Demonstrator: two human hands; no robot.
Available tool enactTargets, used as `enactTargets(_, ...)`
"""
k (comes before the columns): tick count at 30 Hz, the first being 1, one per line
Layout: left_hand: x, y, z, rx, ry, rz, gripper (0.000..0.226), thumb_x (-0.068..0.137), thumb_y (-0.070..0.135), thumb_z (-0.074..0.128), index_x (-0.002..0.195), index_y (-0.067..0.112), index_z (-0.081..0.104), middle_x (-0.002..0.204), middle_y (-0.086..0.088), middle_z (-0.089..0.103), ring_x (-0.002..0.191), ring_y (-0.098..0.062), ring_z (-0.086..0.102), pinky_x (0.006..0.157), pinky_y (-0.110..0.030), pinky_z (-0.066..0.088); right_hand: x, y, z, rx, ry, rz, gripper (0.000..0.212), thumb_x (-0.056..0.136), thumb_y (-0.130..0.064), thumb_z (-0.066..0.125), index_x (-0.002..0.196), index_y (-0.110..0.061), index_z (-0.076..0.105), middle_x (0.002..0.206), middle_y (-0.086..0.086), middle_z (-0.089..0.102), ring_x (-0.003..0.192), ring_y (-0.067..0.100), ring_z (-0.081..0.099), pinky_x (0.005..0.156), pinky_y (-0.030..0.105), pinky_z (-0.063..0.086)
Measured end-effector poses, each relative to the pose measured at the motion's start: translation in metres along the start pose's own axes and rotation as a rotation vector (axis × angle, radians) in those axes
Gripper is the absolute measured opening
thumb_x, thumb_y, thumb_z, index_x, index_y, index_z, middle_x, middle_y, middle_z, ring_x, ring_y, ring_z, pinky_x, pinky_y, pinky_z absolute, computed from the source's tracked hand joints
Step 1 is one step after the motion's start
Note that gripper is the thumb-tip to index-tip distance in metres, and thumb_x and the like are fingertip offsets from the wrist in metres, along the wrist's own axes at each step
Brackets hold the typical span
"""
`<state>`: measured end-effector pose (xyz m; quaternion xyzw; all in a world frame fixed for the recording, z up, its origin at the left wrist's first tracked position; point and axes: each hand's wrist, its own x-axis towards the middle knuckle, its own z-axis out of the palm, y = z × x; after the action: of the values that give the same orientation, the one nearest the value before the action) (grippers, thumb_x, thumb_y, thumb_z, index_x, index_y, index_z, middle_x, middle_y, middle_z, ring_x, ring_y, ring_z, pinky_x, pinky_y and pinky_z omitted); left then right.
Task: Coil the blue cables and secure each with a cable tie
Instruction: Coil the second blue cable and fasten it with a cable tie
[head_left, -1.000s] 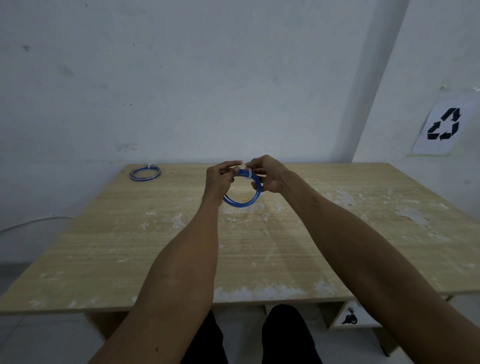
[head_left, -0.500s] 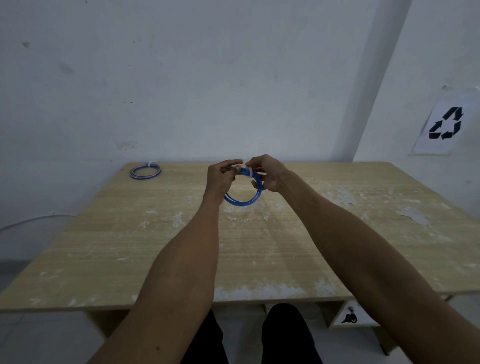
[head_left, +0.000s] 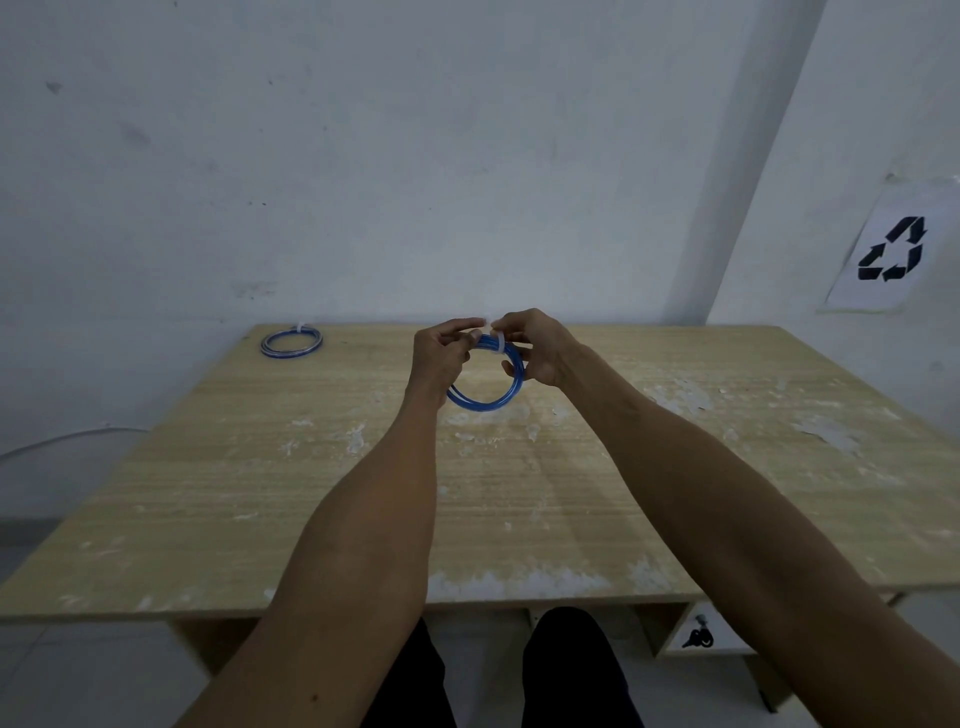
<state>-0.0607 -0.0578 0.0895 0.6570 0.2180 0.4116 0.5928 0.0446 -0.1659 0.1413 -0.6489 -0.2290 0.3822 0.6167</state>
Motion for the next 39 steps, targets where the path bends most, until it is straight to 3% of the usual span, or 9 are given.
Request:
enactTargets(7, 0.0, -0.002, 0.002, 0.0, 0.016, 0.026, 0.022, 0.094, 0.001, 0.065, 0.113, 0.002, 0.075, 0.081, 0.0, 0.069, 0.055, 0.0, 0.052, 0.05, -0.011, 0.039, -0.002, 0.0, -0.002, 0.033, 0.013, 0.019, 0.006, 0.084, -0.013, 0.066, 0.085, -0.01, 0.061, 0.094, 0.008, 0.057, 0.087, 0.023, 0.051, 0.066, 0.037, 0.047)
enactTargets(9, 0.001, -0.002, 0.003, 0.026, 0.019, 0.048, 0.022, 0.094, 0.001, 0.065, 0.113, 0.003, 0.075, 0.088, -0.003, 0.072, 0.062, 0.0, 0.056, 0.053, -0.011, 0.041, -0.001, 0.001, -0.002, 0.038, 0.024, 0.016, 0.006, 0.087, -0.015, 0.065, 0.083, -0.011, 0.061, 0.092, 0.007, 0.058, 0.087, 0.022, 0.05, 0.068, 0.038, 0.047)
enactTargets(11, 0.001, -0.003, 0.003, 0.053, 0.011, 0.067, 0.022, 0.094, 0.001, 0.065, 0.112, 0.005, 0.076, 0.097, -0.005, 0.074, 0.073, -0.002, 0.06, 0.058, -0.012, 0.045, 0.0, 0.003, -0.001, 0.039, 0.04, 0.019, 0.015, 0.089, -0.018, 0.062, 0.075, -0.013, 0.06, 0.088, 0.005, 0.057, 0.086, 0.021, 0.049, 0.071, 0.039, 0.044)
enactTargets(14, 0.001, -0.004, 0.004, 0.058, -0.006, 0.072, 0.022, 0.094, 0.0, 0.065, 0.111, 0.005, 0.076, 0.098, -0.006, 0.074, 0.075, -0.003, 0.06, 0.06, -0.014, 0.046, 0.001, 0.005, -0.001, 0.029, 0.034, 0.036, 0.028, 0.091, -0.022, 0.06, 0.064, -0.016, 0.052, 0.081, 0.002, 0.054, 0.082, 0.019, 0.047, 0.074, 0.038, 0.041)
enactTargets(20, 0.005, -0.008, 0.003, 0.073, -0.004, 0.077, 0.021, 0.094, 0.001, 0.065, 0.11, 0.007, 0.076, 0.095, -0.007, 0.075, 0.075, -0.005, 0.062, 0.061, -0.015, 0.046, 0.002, 0.006, -0.001, 0.02, 0.019, 0.007, 0.025, 0.093, -0.026, 0.061, 0.071, -0.016, 0.054, 0.089, 0.002, 0.055, 0.085, 0.019, 0.046, 0.076, 0.039, 0.042)
enactTargets(27, 0.004, -0.011, 0.003, 0.072, 0.036, 0.093, 0.021, 0.094, 0.001, 0.065, 0.111, 0.006, 0.076, 0.098, -0.009, 0.076, 0.076, -0.004, 0.064, 0.061, -0.014, 0.046, 0.007, 0.011, 0.009, -0.028, 0.122, -0.093, 0.021, 0.094, -0.024, 0.061, 0.076, -0.014, 0.057, 0.082, 0.001, 0.053, 0.08, 0.02, 0.047, 0.073, 0.039, 0.043)
enactTargets(32, 0.006, -0.013, 0.002, 0.114, 0.055, 0.126, 0.021, 0.093, 0.002, 0.066, 0.109, 0.009, 0.078, 0.103, -0.008, 0.077, 0.082, -0.003, 0.065, 0.074, -0.014, 0.05, 0.006, 0.015, 0.012, -0.008, 0.124, -0.106, 0.023, 0.096, -0.026, 0.06, 0.076, -0.015, 0.056, 0.084, 0.0, 0.052, 0.079, 0.019, 0.047, 0.074, 0.039, 0.043)
enactTargets(39, 0.007, -0.012, 0.0, 0.177, 0.052, 0.166, 0.02, 0.092, 0.002, 0.065, 0.104, 0.009, 0.079, 0.101, -0.006, 0.078, 0.096, -0.018, 0.07, 0.087, -0.033, 0.055, 0.004, 0.015, 0.009, 0.028, 0.072, -0.066, 0.025, 0.097, -0.022, 0.058, 0.073, -0.015, 0.052, 0.084, 0.0, 0.051, 0.079, 0.018, 0.045, 0.076, 0.039, 0.043)
